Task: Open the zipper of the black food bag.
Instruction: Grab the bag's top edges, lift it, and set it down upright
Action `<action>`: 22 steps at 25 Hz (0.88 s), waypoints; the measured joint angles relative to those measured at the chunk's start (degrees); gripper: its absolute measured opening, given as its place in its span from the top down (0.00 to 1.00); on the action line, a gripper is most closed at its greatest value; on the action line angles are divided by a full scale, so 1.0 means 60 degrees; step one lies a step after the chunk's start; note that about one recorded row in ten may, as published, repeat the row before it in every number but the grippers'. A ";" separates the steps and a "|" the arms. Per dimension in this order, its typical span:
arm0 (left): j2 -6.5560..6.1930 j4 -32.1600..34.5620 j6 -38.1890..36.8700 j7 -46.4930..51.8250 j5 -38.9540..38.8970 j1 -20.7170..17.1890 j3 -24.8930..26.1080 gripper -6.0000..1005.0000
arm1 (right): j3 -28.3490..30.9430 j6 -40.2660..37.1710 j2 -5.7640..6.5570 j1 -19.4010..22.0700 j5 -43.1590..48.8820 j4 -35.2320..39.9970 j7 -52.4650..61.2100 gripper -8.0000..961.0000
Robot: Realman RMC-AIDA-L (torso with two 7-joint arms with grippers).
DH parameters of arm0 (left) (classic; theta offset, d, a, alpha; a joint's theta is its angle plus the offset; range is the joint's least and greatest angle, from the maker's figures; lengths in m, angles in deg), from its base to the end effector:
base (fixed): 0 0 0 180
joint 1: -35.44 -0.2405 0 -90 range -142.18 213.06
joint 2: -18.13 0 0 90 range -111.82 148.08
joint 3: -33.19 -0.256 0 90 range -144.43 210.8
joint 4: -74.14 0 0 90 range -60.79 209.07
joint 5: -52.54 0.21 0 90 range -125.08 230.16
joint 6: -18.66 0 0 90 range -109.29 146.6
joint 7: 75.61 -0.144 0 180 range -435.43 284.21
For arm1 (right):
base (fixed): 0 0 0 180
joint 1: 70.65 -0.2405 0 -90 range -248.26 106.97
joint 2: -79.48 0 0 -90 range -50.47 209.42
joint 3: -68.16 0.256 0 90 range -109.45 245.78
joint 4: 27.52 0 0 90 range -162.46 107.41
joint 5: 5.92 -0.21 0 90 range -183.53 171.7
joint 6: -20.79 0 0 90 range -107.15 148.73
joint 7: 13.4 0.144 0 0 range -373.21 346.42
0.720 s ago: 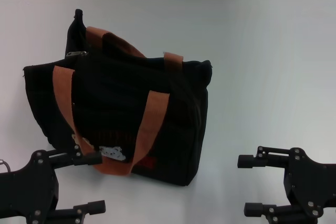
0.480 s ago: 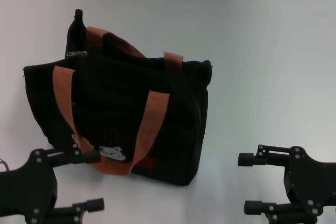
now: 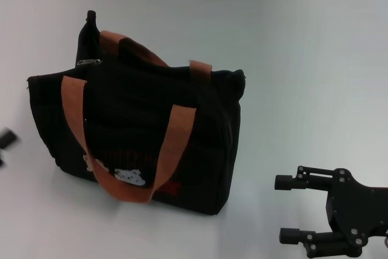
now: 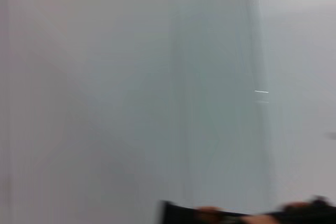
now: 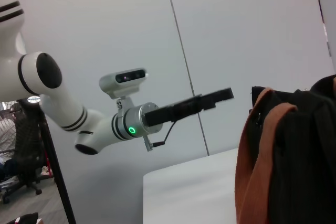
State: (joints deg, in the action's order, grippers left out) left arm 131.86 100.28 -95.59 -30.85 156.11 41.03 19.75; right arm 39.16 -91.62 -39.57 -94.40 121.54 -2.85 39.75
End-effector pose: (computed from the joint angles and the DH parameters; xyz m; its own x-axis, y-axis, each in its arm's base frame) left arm -0.3593 0.1690 0.0849 0.6662 -0.0896 0.7404 0.5000 -0.6830 -0.5325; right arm 0.2830 0.2208 -0.0202 0.7437 -0.2145 -0.6332 -0.2071 -0.9744 0.0868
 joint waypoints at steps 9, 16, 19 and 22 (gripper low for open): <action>0.0101 -0.0098 0.0703 -0.0051 0.0568 0.0460 0.0244 0.25 | -0.0018 0.0035 -0.0006 -0.0022 -0.0004 -0.0011 0.0001 0.19; 0.0257 -0.0126 0.1248 -0.0051 0.1202 0.0998 0.0215 0.25 | -0.0014 0.0036 -0.0008 -0.0042 -0.0003 -0.0011 0.0003 0.19; 0.0326 -0.0131 0.1297 -0.0050 0.1406 0.1139 0.0205 0.25 | -0.0007 0.0035 -0.0008 -0.0069 -0.0004 -0.0010 0.0003 0.19; 0.0427 -0.0138 0.1254 -0.0082 0.1536 0.1249 0.0191 0.25 | 0.0001 0.0034 -0.0008 -0.0084 -0.0003 0.0000 0.0003 0.19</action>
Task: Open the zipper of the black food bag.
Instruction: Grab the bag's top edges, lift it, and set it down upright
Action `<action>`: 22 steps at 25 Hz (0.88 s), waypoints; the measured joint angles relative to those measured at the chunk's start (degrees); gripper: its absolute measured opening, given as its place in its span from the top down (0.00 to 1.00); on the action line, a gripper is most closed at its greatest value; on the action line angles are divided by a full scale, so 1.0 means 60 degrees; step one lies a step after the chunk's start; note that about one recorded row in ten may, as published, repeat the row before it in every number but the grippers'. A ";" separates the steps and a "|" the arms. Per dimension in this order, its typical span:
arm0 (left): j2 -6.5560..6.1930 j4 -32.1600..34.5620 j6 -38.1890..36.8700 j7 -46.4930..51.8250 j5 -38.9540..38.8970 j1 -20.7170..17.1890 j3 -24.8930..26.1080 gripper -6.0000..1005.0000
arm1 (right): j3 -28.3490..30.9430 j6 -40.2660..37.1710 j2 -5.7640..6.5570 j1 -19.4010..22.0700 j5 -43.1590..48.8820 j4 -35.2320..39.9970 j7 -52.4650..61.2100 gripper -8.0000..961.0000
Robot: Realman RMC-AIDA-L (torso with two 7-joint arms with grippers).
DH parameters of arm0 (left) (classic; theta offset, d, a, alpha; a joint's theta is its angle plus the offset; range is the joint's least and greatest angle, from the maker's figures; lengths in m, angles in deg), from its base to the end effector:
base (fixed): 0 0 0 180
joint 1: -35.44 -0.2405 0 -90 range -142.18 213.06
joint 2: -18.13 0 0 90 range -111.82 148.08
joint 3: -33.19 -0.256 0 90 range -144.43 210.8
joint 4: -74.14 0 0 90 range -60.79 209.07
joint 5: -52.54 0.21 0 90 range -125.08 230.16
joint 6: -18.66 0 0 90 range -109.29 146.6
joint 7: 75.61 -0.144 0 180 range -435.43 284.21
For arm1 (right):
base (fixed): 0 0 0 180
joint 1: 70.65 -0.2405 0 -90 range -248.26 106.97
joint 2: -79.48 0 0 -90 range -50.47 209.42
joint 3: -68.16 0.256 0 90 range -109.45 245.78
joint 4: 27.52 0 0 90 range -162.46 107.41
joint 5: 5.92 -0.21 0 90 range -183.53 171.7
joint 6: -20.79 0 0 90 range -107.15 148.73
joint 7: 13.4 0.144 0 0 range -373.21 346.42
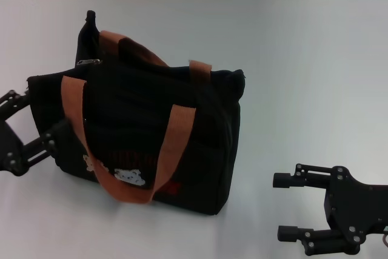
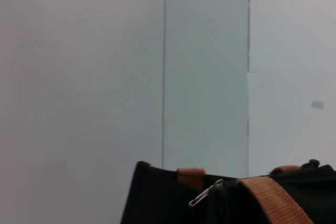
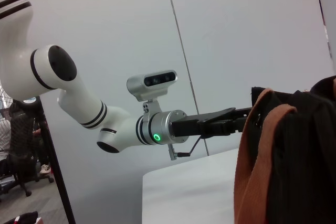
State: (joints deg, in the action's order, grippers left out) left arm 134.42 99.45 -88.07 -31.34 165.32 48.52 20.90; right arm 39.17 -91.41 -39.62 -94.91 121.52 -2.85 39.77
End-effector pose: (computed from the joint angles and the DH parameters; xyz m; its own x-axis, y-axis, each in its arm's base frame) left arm -0.3457 0.2131 0.0461 0.7019 -0.0037 0.7123 0.4688 -0.7504 -0.4659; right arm 0.2811 0.2236 -0.0207 0.7462 -0.2084 -0.6323 -0.2006 -0.9760 0.0850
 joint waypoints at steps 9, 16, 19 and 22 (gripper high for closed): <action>0.0357 -0.0143 0.0030 -0.1498 -0.0025 0.0197 -0.0029 0.29 | 0.0003 -0.0056 0.0000 -0.0015 -0.0091 -0.0007 0.0000 0.19; 0.0385 -0.0846 0.0393 -0.2673 -0.0079 0.0451 0.0009 0.61 | 0.0089 -0.0112 0.0001 0.0198 -0.1423 -0.0197 -0.0039 0.19; 0.0388 -0.1325 0.0469 -0.3784 -0.0079 0.0538 -0.0015 0.68 | 0.0107 -0.0114 -0.0024 0.0378 -0.2863 -0.0685 -0.0375 0.19; 0.0392 -0.1634 0.0500 -0.4487 -0.0075 0.0650 -0.0009 0.72 | 0.0117 -0.0079 -0.0066 0.0514 -0.4471 -0.1521 -0.1247 0.19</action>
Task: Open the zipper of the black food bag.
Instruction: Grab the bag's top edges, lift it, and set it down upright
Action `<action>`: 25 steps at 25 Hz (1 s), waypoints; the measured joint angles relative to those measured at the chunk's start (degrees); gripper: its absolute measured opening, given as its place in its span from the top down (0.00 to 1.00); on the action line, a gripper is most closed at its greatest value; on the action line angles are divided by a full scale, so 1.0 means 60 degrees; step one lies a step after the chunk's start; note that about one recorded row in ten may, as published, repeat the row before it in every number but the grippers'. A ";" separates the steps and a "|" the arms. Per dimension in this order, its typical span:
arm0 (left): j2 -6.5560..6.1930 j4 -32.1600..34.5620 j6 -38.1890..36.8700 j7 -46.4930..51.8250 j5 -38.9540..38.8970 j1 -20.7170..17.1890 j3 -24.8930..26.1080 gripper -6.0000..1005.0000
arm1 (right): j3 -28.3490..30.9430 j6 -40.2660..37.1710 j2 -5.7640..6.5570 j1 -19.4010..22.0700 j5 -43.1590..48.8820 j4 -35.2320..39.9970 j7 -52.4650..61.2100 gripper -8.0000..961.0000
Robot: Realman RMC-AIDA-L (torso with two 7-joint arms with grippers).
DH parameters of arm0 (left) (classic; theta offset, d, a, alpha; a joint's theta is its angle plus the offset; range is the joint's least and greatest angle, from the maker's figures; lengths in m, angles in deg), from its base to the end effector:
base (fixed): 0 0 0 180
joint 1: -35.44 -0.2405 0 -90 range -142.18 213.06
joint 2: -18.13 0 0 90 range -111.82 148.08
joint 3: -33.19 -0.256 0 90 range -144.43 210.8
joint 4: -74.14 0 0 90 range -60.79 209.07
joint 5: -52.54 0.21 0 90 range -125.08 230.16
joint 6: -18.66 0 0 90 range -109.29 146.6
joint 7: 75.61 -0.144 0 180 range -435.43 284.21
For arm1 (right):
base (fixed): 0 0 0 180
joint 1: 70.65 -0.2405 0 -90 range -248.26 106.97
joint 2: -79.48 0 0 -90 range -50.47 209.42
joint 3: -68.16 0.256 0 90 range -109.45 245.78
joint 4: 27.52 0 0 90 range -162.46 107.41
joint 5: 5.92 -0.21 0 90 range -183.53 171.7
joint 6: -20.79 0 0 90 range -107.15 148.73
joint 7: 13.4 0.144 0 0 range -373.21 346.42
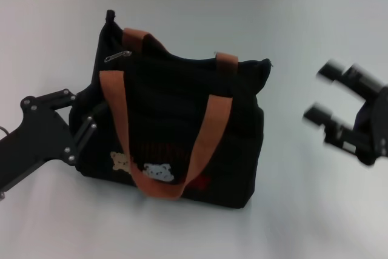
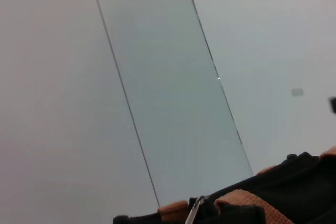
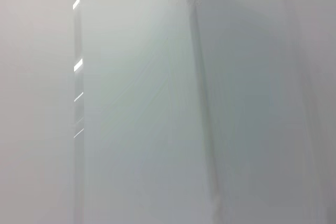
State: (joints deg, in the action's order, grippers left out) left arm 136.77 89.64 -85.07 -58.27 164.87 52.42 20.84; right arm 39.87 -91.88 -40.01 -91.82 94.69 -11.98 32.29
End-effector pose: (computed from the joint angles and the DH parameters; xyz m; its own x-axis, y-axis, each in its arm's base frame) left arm -0.3178 0.2283 0.0019 0.7554 -0.3065 0.5791 0.2257 -0.7080 -0.6692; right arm 0.2681 0.2362 -0.0022 0.4678 0.0257 -0.8834 -0.3480 -0.9134 -0.2109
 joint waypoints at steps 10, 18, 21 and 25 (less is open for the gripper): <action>0.0016 -0.0087 -0.0283 -0.0740 -0.0082 0.0778 0.0043 0.79 | -0.0479 0.1032 -0.0015 -0.0730 -0.0327 -0.1993 -0.1880 0.19; 0.0016 -0.0061 -0.0662 -0.1537 -0.0092 0.1722 -0.0038 0.80 | -0.0524 0.2306 0.0019 -0.0730 0.1157 -0.1396 -0.1391 0.19; 0.0016 -0.0051 -0.0996 -0.1935 -0.0093 0.2138 -0.0074 0.80 | -0.0537 0.2612 0.0003 -0.0834 0.2031 -0.1159 -0.0964 0.19; 0.0017 -0.0096 -0.1281 -0.2536 -0.0073 0.2362 -0.0228 0.80 | -0.0600 0.2873 -0.0001 -0.0895 0.2194 -0.1126 -0.0888 0.19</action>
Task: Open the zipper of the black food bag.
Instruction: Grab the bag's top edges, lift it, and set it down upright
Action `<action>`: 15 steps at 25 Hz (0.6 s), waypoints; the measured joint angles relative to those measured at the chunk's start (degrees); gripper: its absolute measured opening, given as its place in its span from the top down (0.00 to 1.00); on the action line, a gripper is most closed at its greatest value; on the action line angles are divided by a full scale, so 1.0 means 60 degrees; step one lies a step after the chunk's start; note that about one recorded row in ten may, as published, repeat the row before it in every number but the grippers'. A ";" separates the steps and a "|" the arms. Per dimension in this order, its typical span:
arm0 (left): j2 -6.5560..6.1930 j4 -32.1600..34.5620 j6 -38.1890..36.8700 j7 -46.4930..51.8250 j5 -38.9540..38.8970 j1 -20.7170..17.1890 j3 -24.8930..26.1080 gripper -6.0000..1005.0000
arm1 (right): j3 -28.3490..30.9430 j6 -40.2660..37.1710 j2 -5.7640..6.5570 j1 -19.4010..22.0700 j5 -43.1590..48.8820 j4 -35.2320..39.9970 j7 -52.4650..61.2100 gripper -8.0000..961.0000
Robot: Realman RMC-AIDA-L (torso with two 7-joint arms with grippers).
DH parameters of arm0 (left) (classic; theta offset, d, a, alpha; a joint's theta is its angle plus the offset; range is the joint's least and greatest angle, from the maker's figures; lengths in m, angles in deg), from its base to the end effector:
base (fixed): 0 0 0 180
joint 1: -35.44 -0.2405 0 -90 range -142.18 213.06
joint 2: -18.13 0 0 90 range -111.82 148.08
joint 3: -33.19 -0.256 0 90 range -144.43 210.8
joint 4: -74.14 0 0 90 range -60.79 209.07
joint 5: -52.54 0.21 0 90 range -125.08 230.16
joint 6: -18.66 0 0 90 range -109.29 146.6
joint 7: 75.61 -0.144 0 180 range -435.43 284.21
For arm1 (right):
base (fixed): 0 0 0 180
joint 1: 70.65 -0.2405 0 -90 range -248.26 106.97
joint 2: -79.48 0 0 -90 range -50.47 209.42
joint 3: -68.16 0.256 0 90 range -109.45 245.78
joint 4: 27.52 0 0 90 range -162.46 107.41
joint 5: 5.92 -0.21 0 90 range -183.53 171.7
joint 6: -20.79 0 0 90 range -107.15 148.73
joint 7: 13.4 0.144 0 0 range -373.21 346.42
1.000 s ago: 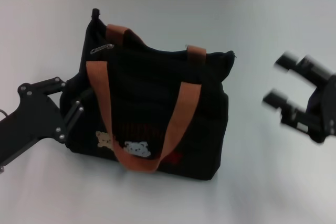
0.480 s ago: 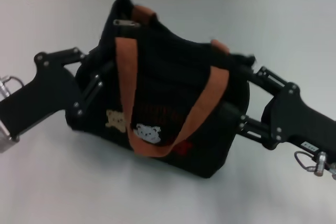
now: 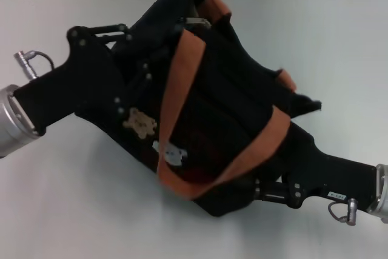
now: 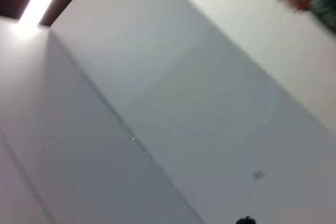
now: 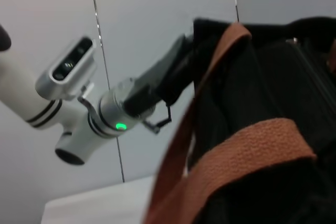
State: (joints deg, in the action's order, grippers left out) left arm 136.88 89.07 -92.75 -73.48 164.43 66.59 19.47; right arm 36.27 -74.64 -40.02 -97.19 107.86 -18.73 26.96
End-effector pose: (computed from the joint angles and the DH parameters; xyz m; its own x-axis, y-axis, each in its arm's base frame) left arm -0.2391 0.2836 0.0056 0.5334 -0.7117 0.4572 -0.1349 -0.6051 -0.7846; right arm 0.2733 0.2450 -0.0658 0.7084 -0.1258 -0.6946 -0.2990 -0.9448 -0.1338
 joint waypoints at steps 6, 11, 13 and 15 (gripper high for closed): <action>0.0057 -0.0218 -0.0004 -0.1645 -0.0061 0.0175 -0.0819 0.80 | -0.0039 0.0030 0.0007 -0.0243 0.0019 -0.0055 0.0006 0.19; 0.0045 -0.0382 0.0089 -0.2032 -0.0022 0.0108 -0.0790 0.81 | 0.0658 -0.1566 0.0054 0.0871 -0.0135 0.0786 -0.0014 0.19; 0.0038 -0.0381 0.0108 -0.2108 -0.0020 0.0090 -0.0788 0.81 | 0.0898 -0.1870 0.0057 0.1136 -0.0140 0.1000 -0.0001 0.19; 0.0037 -0.0389 0.0149 -0.2354 -0.0015 0.0051 -0.0783 0.81 | 0.1438 -0.2426 0.0083 0.1618 -0.0150 0.1240 -0.0002 0.19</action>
State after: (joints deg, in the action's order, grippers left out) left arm 137.10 86.73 -91.86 -87.61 164.34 66.90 14.78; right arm 44.89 -89.20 -39.52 -87.49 106.96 -11.29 26.94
